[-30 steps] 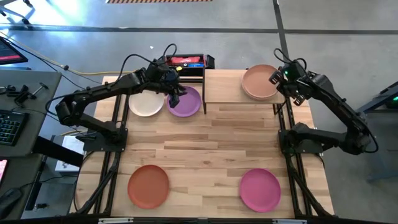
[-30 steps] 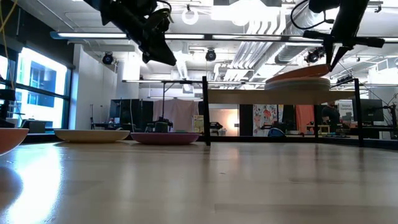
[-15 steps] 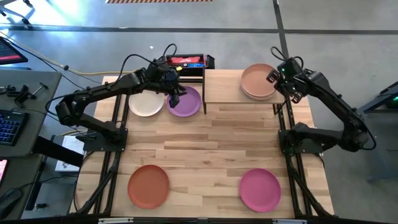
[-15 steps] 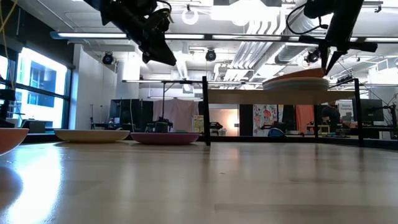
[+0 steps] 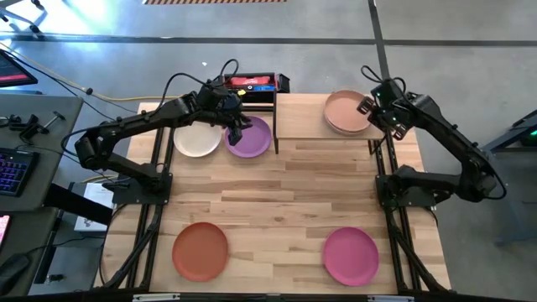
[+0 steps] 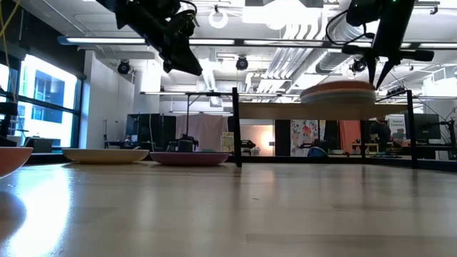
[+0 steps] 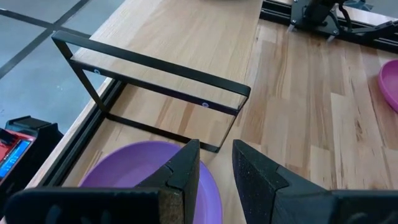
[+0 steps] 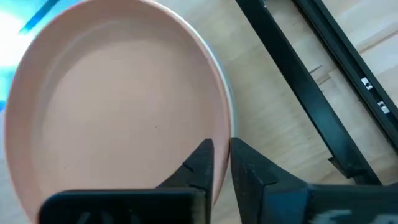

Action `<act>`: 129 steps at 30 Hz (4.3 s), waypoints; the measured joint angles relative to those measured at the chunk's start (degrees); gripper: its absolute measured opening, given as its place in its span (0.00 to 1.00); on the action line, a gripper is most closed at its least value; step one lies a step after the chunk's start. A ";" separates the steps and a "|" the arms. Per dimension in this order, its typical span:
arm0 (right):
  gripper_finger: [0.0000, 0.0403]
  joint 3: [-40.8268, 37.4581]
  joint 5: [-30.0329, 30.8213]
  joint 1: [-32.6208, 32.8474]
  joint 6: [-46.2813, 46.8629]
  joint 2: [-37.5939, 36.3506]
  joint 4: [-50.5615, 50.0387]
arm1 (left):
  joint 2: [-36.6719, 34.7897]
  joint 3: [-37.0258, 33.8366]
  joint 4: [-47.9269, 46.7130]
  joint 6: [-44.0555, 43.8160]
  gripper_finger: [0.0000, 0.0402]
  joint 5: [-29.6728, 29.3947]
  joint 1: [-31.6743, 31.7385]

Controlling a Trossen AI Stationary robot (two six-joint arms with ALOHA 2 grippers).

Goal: Place and stack plates onto a shelf
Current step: Stack the brown plate on top of the light orange stacked plates on the shelf, then put the purple plate on the shelf

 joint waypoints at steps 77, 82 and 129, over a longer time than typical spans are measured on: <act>0.26 0.02 -3.80 17.62 -3.78 13.06 25.06 | 0.00 0.02 -7.43 3.48 0.21 -0.28 6.21; 0.26 0.02 -7.23 18.84 -5.37 12.79 30.86 | 0.00 0.01 -8.44 3.45 0.21 -0.27 6.21; 0.26 0.02 -27.02 25.88 -31.31 12.79 33.07 | 24.03 -0.02 -18.78 14.42 0.21 -12.62 -7.62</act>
